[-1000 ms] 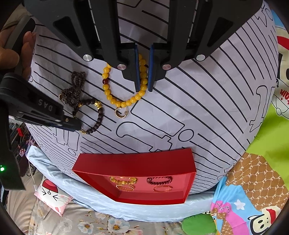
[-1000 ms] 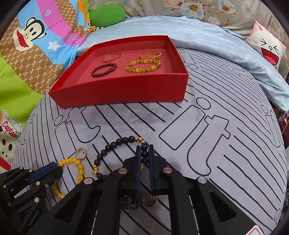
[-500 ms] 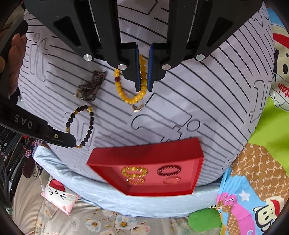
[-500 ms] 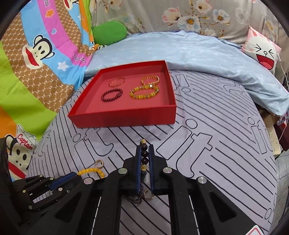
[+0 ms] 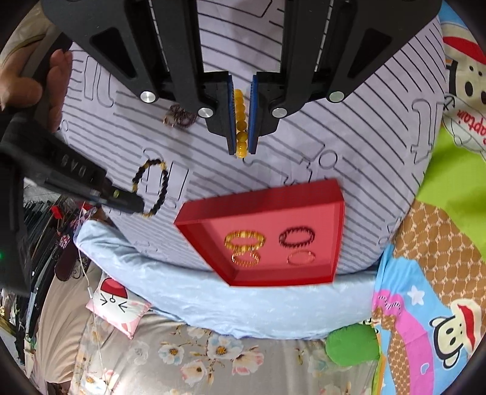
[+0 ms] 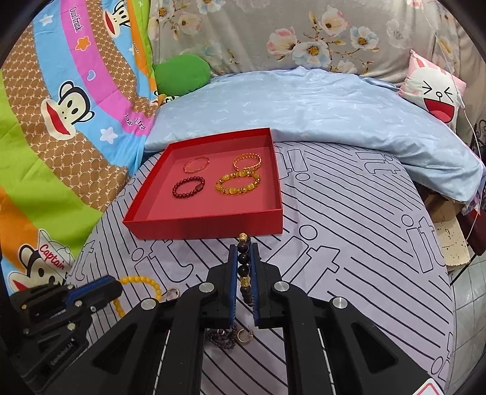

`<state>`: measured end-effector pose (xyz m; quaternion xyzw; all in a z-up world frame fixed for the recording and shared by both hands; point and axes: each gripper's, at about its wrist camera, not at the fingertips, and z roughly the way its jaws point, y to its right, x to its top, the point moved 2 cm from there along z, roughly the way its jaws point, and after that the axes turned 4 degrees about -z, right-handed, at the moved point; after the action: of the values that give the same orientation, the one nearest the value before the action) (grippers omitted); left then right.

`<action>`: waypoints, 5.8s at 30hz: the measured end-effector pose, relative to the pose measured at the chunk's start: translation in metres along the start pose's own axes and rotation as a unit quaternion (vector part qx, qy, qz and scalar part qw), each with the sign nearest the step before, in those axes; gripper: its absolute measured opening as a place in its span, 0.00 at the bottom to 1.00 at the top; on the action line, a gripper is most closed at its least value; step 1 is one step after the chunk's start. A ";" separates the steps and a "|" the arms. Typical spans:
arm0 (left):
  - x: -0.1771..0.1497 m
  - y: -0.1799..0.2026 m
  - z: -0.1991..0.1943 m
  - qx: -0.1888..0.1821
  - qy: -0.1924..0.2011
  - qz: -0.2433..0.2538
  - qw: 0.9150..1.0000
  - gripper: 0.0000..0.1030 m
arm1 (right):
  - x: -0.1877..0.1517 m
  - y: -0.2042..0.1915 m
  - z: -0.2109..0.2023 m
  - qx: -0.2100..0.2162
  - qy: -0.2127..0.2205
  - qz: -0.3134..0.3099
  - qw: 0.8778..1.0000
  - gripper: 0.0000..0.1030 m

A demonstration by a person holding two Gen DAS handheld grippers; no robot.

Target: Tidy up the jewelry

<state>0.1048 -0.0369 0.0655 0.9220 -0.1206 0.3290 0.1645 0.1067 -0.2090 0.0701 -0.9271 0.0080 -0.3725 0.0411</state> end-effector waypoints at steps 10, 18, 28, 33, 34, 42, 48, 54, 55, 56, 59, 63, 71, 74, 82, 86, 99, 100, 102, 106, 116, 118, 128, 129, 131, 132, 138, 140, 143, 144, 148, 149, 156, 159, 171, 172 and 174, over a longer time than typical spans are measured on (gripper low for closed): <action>0.064 0.002 0.004 -0.020 0.040 0.003 0.999 0.07 | 0.047 -0.009 0.007 0.007 0.025 -0.019 0.999 0.07; 0.118 0.000 0.025 -0.066 0.059 -0.023 0.996 0.07 | 0.089 -0.023 0.034 0.036 0.034 -0.024 0.999 0.07; 0.102 -0.048 0.118 -0.028 -0.022 -0.069 0.997 0.07 | 0.068 -0.016 0.112 0.037 -0.046 -0.004 0.998 0.07; 0.089 -0.062 0.130 0.035 -0.025 -0.055 0.998 0.07 | 0.060 -0.012 0.124 0.003 -0.057 -0.018 0.998 0.09; 0.089 -0.062 0.130 0.047 -0.021 -0.050 0.997 0.11 | 0.061 -0.011 0.125 0.002 -0.054 -0.016 0.998 0.11; 0.091 -0.048 0.119 0.107 0.011 -0.001 0.994 0.38 | 0.062 -0.017 0.115 -0.005 -0.036 -0.026 0.999 0.30; 0.086 -0.042 0.113 0.111 0.013 0.005 0.994 0.38 | 0.058 -0.017 0.104 0.002 -0.031 -0.024 0.999 0.32; 0.079 -0.039 0.103 0.109 0.016 0.001 0.994 0.38 | 0.049 -0.016 0.088 0.006 -0.027 -0.017 0.999 0.32; 0.078 -0.039 0.101 0.109 0.017 0.001 0.994 0.38 | 0.048 -0.016 0.086 0.007 -0.027 -0.016 0.999 0.32; 0.077 -0.038 0.099 0.108 0.017 0.001 0.994 0.38 | 0.046 -0.016 0.082 0.008 -0.026 -0.016 1.000 0.32; 0.073 -0.035 0.092 0.108 0.020 0.002 0.994 0.38 | 0.041 -0.018 0.074 0.011 -0.024 -0.015 1.000 0.32; 0.064 -0.031 0.082 0.110 0.022 0.000 0.994 0.41 | 0.033 -0.020 0.061 0.014 -0.022 -0.018 0.999 0.32; 0.048 -0.021 0.062 0.108 0.027 0.005 0.994 0.41 | 0.017 -0.022 0.033 0.017 -0.015 -0.019 1.000 0.32; 0.042 -0.018 0.054 0.108 0.027 0.006 0.994 0.42 | 0.007 -0.024 0.022 0.018 -0.014 -0.021 1.000 0.32; 0.012 -0.018 0.037 0.112 0.020 0.004 0.994 0.48 | -0.031 -0.023 0.006 0.022 -0.029 -0.021 0.999 0.32; -0.005 -0.017 0.033 0.112 0.011 0.006 0.994 0.48 | -0.050 -0.023 0.003 0.025 -0.042 -0.020 0.999 0.32; -0.050 -0.024 0.029 0.110 -0.023 -0.012 0.994 0.48 | -0.095 -0.036 0.010 0.044 -0.083 -0.022 0.995 0.32; -0.052 -0.025 0.029 0.111 -0.025 -0.013 0.993 0.48 | -0.096 -0.037 0.011 0.046 -0.085 -0.022 0.995 0.32; -0.055 -0.027 0.030 0.114 -0.027 -0.016 0.993 0.48 | -0.098 -0.040 0.013 0.051 -0.088 -0.023 0.995 0.32; -0.059 -0.031 0.030 0.116 -0.031 -0.025 0.992 0.48 | -0.102 -0.044 0.017 0.059 -0.092 -0.020 0.994 0.32; -0.064 -0.040 0.033 0.114 -0.041 -0.037 0.992 0.48 | -0.097 -0.043 0.036 0.074 -0.108 0.004 0.991 0.32; -0.065 -0.041 0.033 0.112 -0.043 -0.038 0.992 0.48 | -0.094 -0.044 0.039 0.073 -0.108 0.006 0.991 0.32; -0.068 -0.046 0.034 0.112 -0.050 -0.046 0.991 0.48 | -0.092 -0.038 0.040 0.073 -0.098 0.006 0.993 0.07; -0.069 -0.046 0.033 0.111 -0.050 -0.046 0.991 0.48 | -0.093 -0.036 0.035 0.072 -0.093 0.005 0.993 0.07; -0.069 -0.045 0.033 0.109 -0.050 -0.045 0.992 0.48 | -0.096 -0.026 0.020 0.064 -0.082 0.011 0.995 0.07; -0.069 -0.045 0.033 0.108 -0.050 -0.045 0.992 0.48 | -0.098 -0.020 0.013 0.060 -0.077 0.019 0.995 0.07; -0.070 -0.041 0.033 0.099 -0.053 -0.044 0.993 0.48 | -0.100 0.015 -0.019 0.038 -0.056 0.063 0.996 0.07; -0.071 -0.039 0.034 0.095 -0.055 -0.043 0.993 0.48 | -0.101 0.019 -0.025 0.035 -0.053 0.069 0.996 0.07; -0.073 -0.035 0.032 0.093 -0.056 -0.041 0.993 0.48 | -0.103 0.021 -0.031 0.029 -0.050 0.069 0.996 0.07; -0.074 -0.035 0.032 0.092 -0.055 -0.041 0.993 0.48 | -0.105 0.021 -0.032 0.031 -0.052 0.070 0.996 0.07; -0.077 -0.037 0.027 0.090 -0.056 -0.045 0.993 0.48 | -0.113 0.011 -0.029 0.042 -0.062 0.067 0.995 0.07; -0.079 -0.039 0.025 0.090 -0.056 -0.048 0.993 0.48 | -0.114 0.007 -0.028 0.047 -0.064 0.065 0.995 0.07; -0.092 -0.054 0.018 0.099 -0.065 -0.067 0.991 0.48 | -0.121 -0.013 -0.022 0.068 -0.078 0.044 0.994 0.07; -0.098 -0.062 0.017 0.104 -0.070 -0.076 0.989 0.48 | -0.121 -0.016 -0.022 0.068 -0.078 0.042 0.994 0.07; -0.084 -0.043 0.035 0.098 -0.065 -0.045 0.992 0.48 | -0.106 -0.011 -0.013 0.067 -0.070 0.052 0.994 0.07; -0.081 -0.040 0.038 0.094 -0.065 -0.042 0.993 0.48 | -0.104 -0.009 -0.012 0.066 -0.068 0.052 0.994 0.07; -0.075 -0.035 0.042 0.088 -0.063 -0.040 0.993 0.48 | -0.099 -0.005 -0.011 0.063 -0.063 0.055 0.995 0.07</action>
<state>0.0839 -0.0125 -0.0215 0.9559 -0.0646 0.2726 0.0881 0.0275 -0.1999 0.0106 -0.9425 0.0331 -0.3103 0.1198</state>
